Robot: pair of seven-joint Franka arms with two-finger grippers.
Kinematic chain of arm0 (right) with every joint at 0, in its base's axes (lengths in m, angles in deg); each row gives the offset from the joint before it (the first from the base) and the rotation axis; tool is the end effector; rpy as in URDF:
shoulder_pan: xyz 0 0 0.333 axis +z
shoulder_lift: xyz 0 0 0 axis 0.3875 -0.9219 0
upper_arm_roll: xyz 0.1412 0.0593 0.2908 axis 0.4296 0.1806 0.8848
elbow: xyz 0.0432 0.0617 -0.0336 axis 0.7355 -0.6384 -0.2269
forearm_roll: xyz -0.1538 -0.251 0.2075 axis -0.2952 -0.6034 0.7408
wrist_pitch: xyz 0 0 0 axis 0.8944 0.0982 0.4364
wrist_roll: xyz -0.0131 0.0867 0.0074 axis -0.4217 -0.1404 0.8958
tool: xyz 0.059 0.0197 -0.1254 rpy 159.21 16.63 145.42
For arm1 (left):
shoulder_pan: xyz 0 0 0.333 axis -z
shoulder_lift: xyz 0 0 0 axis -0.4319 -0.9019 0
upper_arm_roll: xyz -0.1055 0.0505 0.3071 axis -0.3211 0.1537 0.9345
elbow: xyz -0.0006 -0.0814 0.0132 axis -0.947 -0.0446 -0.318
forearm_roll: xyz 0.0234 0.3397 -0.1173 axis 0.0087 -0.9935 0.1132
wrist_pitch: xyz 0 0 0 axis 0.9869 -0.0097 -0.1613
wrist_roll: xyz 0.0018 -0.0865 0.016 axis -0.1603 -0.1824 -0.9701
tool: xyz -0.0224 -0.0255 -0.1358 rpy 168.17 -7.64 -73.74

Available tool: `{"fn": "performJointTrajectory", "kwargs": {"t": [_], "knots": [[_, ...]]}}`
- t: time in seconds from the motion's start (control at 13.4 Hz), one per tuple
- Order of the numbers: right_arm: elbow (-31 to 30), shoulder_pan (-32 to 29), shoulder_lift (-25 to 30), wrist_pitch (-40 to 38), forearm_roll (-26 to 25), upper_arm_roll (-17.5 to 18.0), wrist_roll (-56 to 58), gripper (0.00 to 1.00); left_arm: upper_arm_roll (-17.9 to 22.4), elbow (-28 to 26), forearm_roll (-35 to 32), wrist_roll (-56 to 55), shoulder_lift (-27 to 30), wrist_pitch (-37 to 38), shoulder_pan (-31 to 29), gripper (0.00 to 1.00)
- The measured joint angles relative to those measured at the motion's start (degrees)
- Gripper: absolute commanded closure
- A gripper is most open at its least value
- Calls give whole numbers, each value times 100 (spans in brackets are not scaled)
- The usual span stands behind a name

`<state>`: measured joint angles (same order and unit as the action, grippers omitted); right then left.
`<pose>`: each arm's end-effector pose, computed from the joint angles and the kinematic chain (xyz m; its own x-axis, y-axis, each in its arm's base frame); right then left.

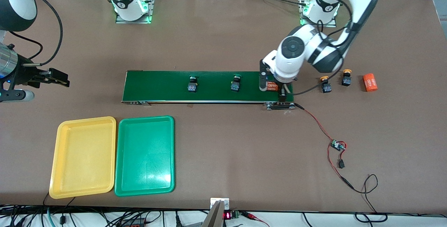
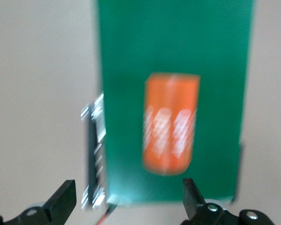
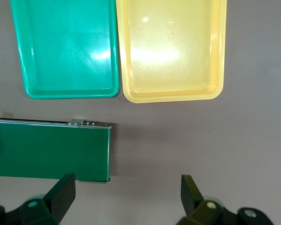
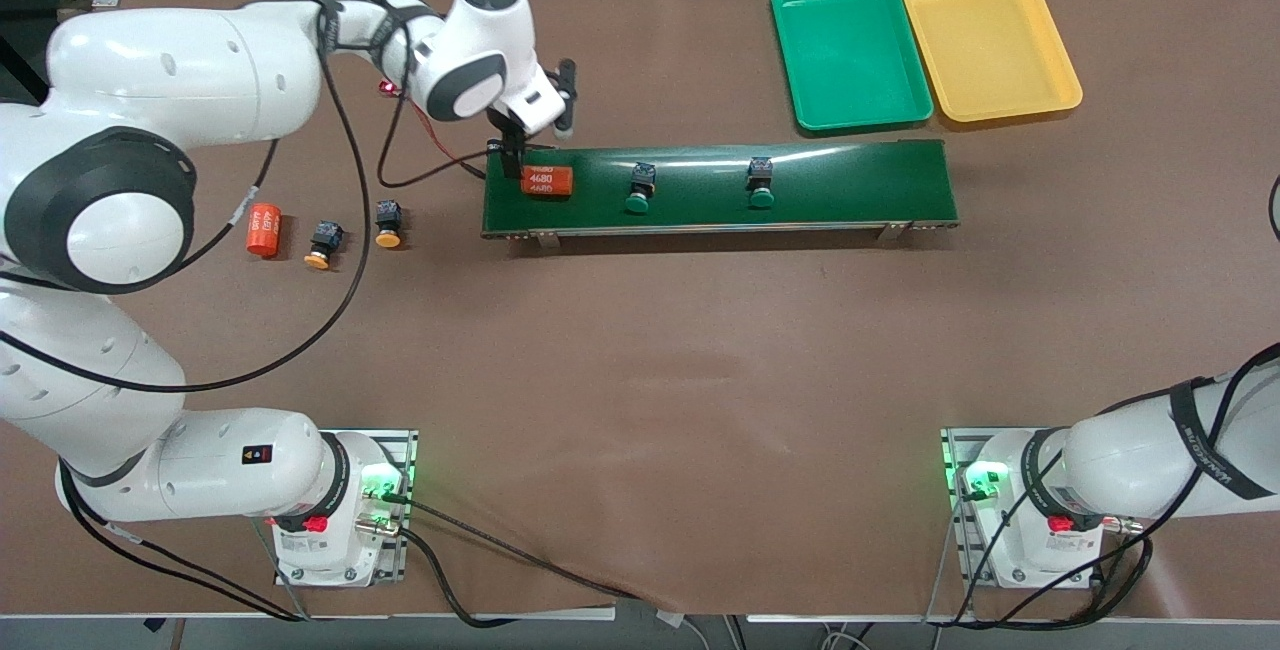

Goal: Sort buttons by color to trays
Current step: 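Set the orange cylinder on the conveyor belt and open the left gripper, then grasp a belt button with the right gripper while the left gripper grasps another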

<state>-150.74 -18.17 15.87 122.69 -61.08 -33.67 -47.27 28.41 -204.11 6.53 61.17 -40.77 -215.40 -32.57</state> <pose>0.5848 0.0030 0.5285 0.9952 0.0678 -0.0707 0.0698 -0.9972 0.0260 0.5112 -0.2386 0.2966 0.0563 -0.9938 -0.0961 -0.9984 -0.0552 -0.0146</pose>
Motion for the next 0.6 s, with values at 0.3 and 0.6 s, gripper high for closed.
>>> {"fn": "performJointTrajectory", "kwargs": {"t": [0.3,0.6], "knots": [[0,378,-39,24,0,28,0,0,254,-32,0,79,72,-93,-1127,0],[-23,501,-82,29,90,30,-4,0,984,-74,931,-157,-167,-223,-1278,0]]}}
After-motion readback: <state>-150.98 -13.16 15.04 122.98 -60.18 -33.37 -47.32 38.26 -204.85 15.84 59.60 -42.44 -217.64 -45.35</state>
